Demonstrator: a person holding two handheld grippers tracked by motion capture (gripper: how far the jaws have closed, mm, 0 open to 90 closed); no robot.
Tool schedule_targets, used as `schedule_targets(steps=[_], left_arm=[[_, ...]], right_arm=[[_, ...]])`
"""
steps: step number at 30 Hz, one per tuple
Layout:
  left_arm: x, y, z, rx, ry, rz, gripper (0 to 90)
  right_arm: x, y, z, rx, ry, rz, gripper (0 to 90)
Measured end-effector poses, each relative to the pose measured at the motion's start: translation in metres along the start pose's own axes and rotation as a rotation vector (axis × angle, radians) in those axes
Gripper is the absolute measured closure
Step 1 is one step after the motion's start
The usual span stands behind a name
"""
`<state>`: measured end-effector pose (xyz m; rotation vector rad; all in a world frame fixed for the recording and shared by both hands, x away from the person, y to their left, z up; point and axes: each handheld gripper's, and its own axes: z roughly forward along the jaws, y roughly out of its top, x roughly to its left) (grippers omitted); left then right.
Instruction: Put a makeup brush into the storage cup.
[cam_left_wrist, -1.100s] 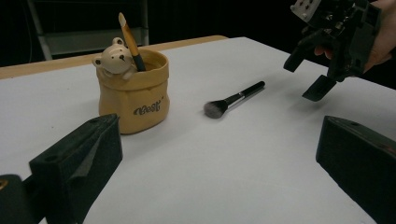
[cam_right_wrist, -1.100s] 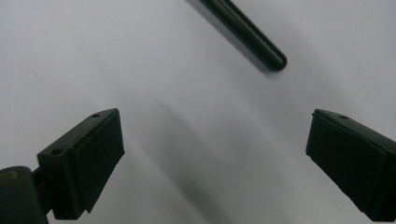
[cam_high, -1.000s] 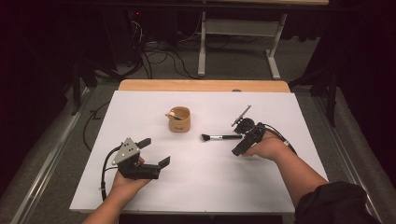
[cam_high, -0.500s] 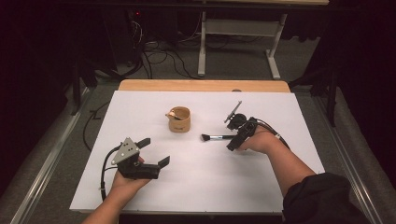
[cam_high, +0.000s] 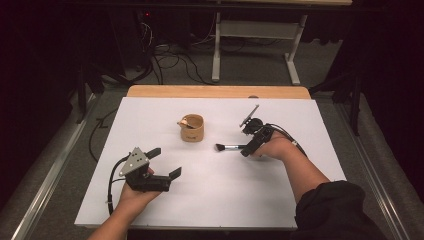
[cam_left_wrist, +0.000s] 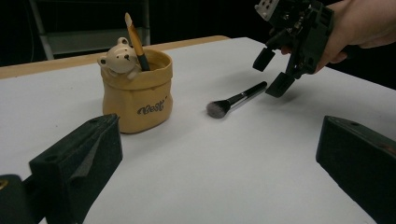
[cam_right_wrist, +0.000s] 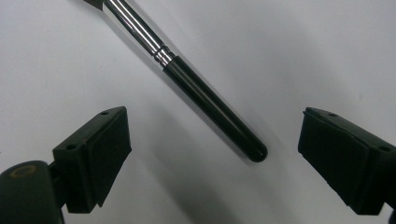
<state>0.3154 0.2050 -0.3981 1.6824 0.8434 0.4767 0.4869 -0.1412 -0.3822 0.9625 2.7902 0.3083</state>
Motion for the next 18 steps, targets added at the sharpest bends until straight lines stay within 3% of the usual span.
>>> schedule_targets(steps=[18], left_arm=[[0.0002, 0.0004, -0.0010, -0.009, 0.002, -0.006, 1.0]], right_arm=[[-0.0014, 0.0023, 0.0063, -0.003, -0.009, -0.008, 15.7]])
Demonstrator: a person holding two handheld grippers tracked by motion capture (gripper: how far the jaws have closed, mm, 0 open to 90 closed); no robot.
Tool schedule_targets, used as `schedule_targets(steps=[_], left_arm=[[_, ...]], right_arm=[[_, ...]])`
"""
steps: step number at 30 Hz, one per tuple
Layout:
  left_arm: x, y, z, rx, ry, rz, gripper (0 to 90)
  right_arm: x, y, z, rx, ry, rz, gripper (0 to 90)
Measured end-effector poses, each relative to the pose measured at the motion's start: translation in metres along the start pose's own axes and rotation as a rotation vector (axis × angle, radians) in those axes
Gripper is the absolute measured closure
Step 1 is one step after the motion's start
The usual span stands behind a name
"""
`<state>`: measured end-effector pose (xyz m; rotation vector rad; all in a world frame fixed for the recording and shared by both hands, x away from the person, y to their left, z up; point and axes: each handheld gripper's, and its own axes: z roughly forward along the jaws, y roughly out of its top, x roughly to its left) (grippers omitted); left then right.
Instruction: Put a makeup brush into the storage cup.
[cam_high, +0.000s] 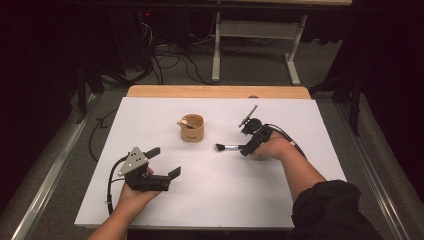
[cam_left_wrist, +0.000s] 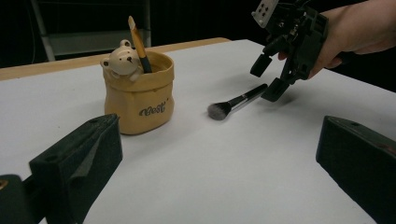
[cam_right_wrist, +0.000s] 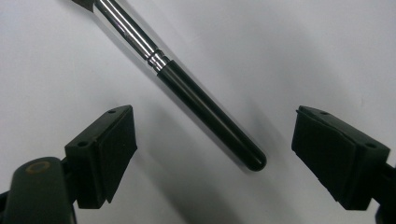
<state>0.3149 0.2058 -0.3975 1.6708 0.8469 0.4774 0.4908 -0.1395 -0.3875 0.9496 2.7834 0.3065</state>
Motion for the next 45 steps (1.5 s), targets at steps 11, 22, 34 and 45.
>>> schedule_targets(steps=[11, 22, 34, 45], left_arm=[[0.0000, -0.0002, 0.0005, 0.004, -0.001, 0.005, 1.0], [-0.0004, -0.0001, 0.0002, 0.000, -0.002, 0.001, 1.0], [-0.0004, -0.0002, 0.0002, 0.000, -0.003, 0.002, 1.0], [-0.0005, -0.0001, -0.0002, 0.000, -0.003, 0.003, 1.0]], right_arm=[[-0.0030, 0.0002, 0.0034, 0.009, -0.001, -0.008, 19.1], [-0.0070, -0.0002, 0.0042, 0.005, -0.011, 0.006, 34.0], [-0.0066, -0.0014, 0.0059, 0.019, 0.016, -0.013, 50.1], [-0.0047, -0.0022, 0.0061, 0.024, 0.037, 0.015, 58.9]])
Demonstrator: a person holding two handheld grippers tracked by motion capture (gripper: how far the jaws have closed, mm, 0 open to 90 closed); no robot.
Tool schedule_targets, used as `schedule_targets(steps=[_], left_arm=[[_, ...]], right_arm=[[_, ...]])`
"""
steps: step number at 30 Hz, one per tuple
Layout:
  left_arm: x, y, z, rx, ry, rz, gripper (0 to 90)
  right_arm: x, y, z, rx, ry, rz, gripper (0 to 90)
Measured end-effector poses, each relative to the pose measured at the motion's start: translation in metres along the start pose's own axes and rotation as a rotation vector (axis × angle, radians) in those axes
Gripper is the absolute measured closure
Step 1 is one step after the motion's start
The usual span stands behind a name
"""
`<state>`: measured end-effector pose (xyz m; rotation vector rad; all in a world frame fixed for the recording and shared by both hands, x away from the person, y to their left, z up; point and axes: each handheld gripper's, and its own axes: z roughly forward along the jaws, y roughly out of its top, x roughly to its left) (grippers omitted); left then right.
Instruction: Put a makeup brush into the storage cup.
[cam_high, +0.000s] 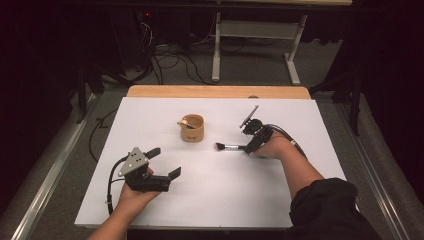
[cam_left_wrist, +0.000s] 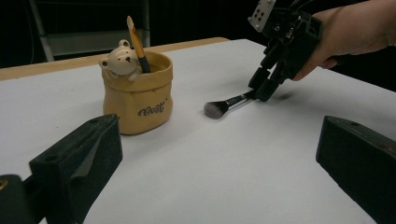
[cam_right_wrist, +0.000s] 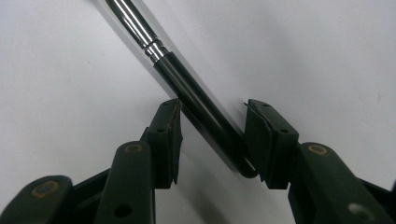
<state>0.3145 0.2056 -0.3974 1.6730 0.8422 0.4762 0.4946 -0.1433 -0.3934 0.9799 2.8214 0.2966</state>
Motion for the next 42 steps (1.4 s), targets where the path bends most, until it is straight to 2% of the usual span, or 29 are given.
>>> schedule_targets(steps=[1, 2, 4, 5, 6, 7, 10, 11, 13, 14, 16, 19, 20, 22, 23, 26, 27, 28, 29, 33, 38, 39, 42], left_arm=[[0.000, 0.000, 0.000, 0.000, -0.001, 0.000, 1.0], [0.000, 0.000, 0.000, 0.000, -0.001, -0.001, 1.0], [0.000, 0.000, 0.000, 0.003, -0.001, 0.001, 1.0], [0.001, 0.000, 0.000, 0.003, -0.001, 0.001, 1.0], [0.001, 0.000, 0.000, 0.002, -0.001, 0.000, 1.0], [0.001, 0.000, 0.000, 0.002, -0.001, 0.000, 1.0], [0.001, 0.000, -0.001, 0.001, 0.000, -0.003, 1.0], [0.001, 0.000, -0.001, 0.001, -0.001, -0.004, 1.0], [0.001, 0.000, -0.001, 0.001, 0.000, -0.004, 1.1], [0.001, 0.000, -0.001, 0.001, -0.001, -0.004, 1.0], [0.001, 0.000, -0.001, 0.001, -0.002, -0.003, 1.1], [0.001, 0.000, -0.001, 0.000, -0.001, -0.003, 1.1], [0.001, 0.000, -0.001, -0.002, -0.001, -0.004, 1.0], [0.002, 0.000, -0.002, -0.004, 0.000, -0.005, 1.1], [0.002, 0.000, -0.002, -0.004, 0.001, -0.005, 1.1], [0.002, 0.000, -0.002, -0.005, 0.002, -0.004, 1.2], [0.001, 0.000, -0.002, -0.008, 0.003, -0.007, 1.3], [0.001, 0.000, -0.002, -0.007, 0.003, -0.005, 1.3], [0.001, 0.000, -0.002, -0.008, 0.003, -0.005, 1.3], [0.001, 0.000, -0.002, -0.009, 0.002, -0.004, 1.3], [0.001, 0.001, -0.003, -0.009, 0.003, -0.001, 1.3], [0.001, 0.001, -0.003, -0.010, 0.004, -0.002, 1.3], [0.002, 0.001, -0.003, -0.009, 0.004, -0.002, 1.3]], right_arm=[[-0.002, 0.000, 0.000, -0.003, 0.005, -0.026, 59.6], [0.001, 0.000, 0.000, 0.012, 0.009, 0.022, 60.5], [0.000, 0.001, 0.000, 0.013, 0.009, 0.005, 63.4], [0.001, 0.001, -0.001, 0.019, 0.005, 0.013, 64.9], [-0.002, 0.001, 0.000, 0.009, 0.001, -0.039, 66.3], [0.000, 0.001, 0.000, 0.024, 0.007, -0.015, 68.0], [0.002, 0.003, -0.001, 0.044, 0.008, -0.018, 72.2], [0.001, 0.004, -0.001, 0.047, 0.010, -0.034, 73.3], [0.003, 0.005, -0.001, 0.064, 0.007, -0.028, 75.4], [0.003, 0.006, -0.001, 0.065, 0.005, -0.043, 76.2], [0.004, 0.008, -0.001, 0.091, 0.006, -0.031, 77.3], [0.003, 0.010, 0.000, 0.096, 0.009, -0.043, 78.1], [0.005, 0.010, -0.001, 0.107, 0.010, -0.010, 78.2], [0.004, 0.011, 0.000, 0.112, 0.004, -0.050, 78.9], [0.005, 0.012, 0.000, 0.114, 0.008, -0.033, 79.9], [0.007, 0.014, 0.000, 0.134, -0.003, -0.031, 80.8], [0.006, 0.015, 0.001, 0.129, -0.002, -0.045, 80.8], [0.008, 0.015, 0.001, 0.143, -0.009, -0.034, 80.8], [0.007, 0.015, 0.002, 0.133, -0.002, -0.044, 80.7], [0.009, 0.015, 0.000, 0.152, -0.017, -0.042, 80.1], [0.009, 0.015, 0.001, 0.136, -0.025, -0.059, 80.4], [0.011, 0.014, 0.001, 0.140, -0.024, -0.038, 80.8], [0.011, 0.015, 0.001, 0.136, -0.023, -0.042, 81.5]])
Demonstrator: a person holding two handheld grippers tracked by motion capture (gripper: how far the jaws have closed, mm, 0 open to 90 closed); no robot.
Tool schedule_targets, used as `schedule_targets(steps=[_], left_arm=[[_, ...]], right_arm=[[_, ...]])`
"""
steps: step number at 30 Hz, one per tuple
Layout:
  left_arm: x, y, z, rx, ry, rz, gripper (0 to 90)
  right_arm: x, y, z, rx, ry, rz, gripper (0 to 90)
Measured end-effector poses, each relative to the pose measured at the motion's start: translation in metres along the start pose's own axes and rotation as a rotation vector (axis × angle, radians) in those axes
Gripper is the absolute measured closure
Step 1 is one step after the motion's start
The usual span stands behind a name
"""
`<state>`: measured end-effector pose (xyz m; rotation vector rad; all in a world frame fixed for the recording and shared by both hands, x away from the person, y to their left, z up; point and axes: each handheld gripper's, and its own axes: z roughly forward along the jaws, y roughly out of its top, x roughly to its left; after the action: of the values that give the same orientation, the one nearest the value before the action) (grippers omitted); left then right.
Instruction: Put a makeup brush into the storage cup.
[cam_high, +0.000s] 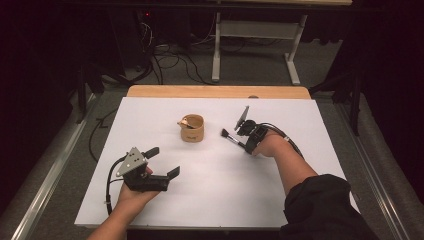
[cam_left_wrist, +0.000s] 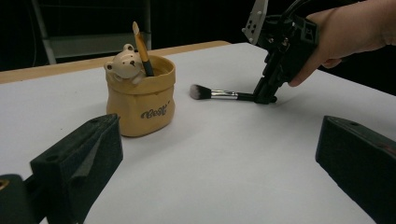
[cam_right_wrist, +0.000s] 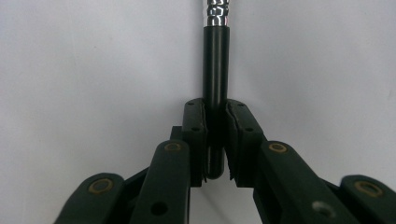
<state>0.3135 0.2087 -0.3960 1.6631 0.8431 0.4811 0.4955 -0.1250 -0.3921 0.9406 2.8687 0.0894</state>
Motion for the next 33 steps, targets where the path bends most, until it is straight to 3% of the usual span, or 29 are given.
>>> schedule_targets(steps=[12, 13, 14, 18, 20, 28, 29, 32, 33], left_arm=[[0.001, 0.000, 0.000, -0.005, 0.003, -0.002, 1.3], [0.001, 0.000, 0.000, -0.005, 0.004, -0.001, 1.3], [0.001, 0.000, 0.000, -0.005, 0.004, 0.000, 1.3], [0.002, 0.000, 0.000, -0.006, 0.007, 0.000, 1.3], [0.001, 0.000, 0.000, -0.006, 0.007, 0.001, 1.3], [0.000, 0.000, 0.001, 0.000, 0.010, 0.009, 1.3], [0.000, 0.000, 0.002, 0.000, 0.011, 0.009, 1.3], [0.000, -0.001, 0.003, 0.008, 0.014, 0.011, 1.3], [0.000, -0.001, 0.003, 0.010, 0.015, 0.014, 1.2]], right_arm=[[0.001, 0.000, -0.002, 0.002, -0.018, -0.012, 82.1], [0.003, 0.000, -0.004, 0.011, -0.018, 0.007, 82.1], [0.003, -0.001, -0.003, -0.010, -0.029, -0.015, 82.1], [0.004, -0.007, -0.010, -0.012, -0.030, 0.012, 82.1], [0.003, -0.012, -0.013, -0.016, -0.043, -0.005, 82.0], [-0.002, -0.033, -0.022, -0.017, -0.021, 0.027, 82.0], [0.000, -0.035, -0.023, -0.016, -0.022, 0.051, 82.0], [-0.003, -0.043, -0.024, -0.035, -0.017, 0.050, 82.0], [-0.001, -0.046, -0.026, -0.021, -0.013, 0.086, 82.0]])
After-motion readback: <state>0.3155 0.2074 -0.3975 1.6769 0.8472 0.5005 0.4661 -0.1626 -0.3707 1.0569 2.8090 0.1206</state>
